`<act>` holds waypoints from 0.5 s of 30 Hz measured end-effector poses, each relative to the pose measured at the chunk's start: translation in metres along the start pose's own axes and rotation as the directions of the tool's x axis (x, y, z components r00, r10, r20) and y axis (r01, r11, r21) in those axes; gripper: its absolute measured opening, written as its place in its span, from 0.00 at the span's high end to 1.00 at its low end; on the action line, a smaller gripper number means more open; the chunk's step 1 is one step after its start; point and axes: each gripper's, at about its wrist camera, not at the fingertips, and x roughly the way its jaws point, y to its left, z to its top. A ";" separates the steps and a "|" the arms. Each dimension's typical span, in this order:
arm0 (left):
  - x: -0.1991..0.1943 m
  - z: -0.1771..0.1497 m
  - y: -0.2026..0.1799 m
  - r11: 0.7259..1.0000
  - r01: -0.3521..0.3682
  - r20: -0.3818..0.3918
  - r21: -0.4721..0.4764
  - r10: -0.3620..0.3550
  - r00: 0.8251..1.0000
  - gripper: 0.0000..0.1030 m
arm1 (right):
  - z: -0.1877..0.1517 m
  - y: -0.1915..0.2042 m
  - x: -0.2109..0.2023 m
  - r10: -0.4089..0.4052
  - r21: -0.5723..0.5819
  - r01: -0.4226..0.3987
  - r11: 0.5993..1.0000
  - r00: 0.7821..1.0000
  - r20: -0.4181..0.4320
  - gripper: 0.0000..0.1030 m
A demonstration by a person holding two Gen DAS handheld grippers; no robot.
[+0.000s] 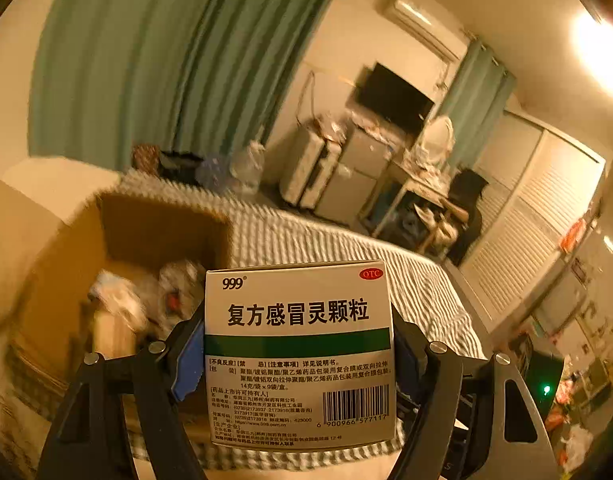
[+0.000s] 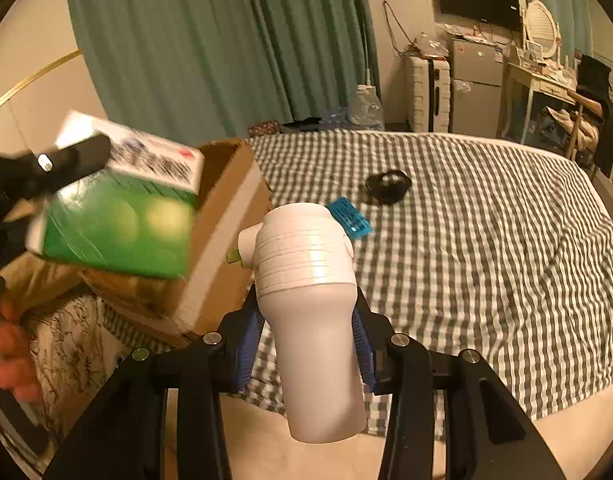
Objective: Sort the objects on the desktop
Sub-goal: 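Carry the medicine box and spray bottle into the box and release both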
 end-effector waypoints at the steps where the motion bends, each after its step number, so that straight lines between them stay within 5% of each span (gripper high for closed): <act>1: -0.006 0.009 0.008 0.999 -0.037 0.019 0.002 0.037 0.999 0.25 | 0.005 0.005 -0.001 0.011 -0.006 -0.011 1.000 1.000 0.005 0.61; 4: -0.015 0.020 0.034 0.989 -0.145 0.049 -0.001 0.145 0.988 0.25 | 0.025 0.027 0.000 0.063 -0.030 -0.063 0.998 0.998 0.025 0.60; 9: -0.002 0.016 0.086 0.944 -0.329 -0.014 -0.002 0.329 0.944 0.25 | 0.056 0.076 0.026 0.170 -0.071 -0.170 0.983 0.985 -0.003 0.60; 15: 0.021 0.003 0.122 0.928 -0.372 -0.087 0.010 0.371 0.925 0.25 | 0.075 0.118 0.080 0.236 -0.065 -0.242 0.968 0.968 -0.083 0.60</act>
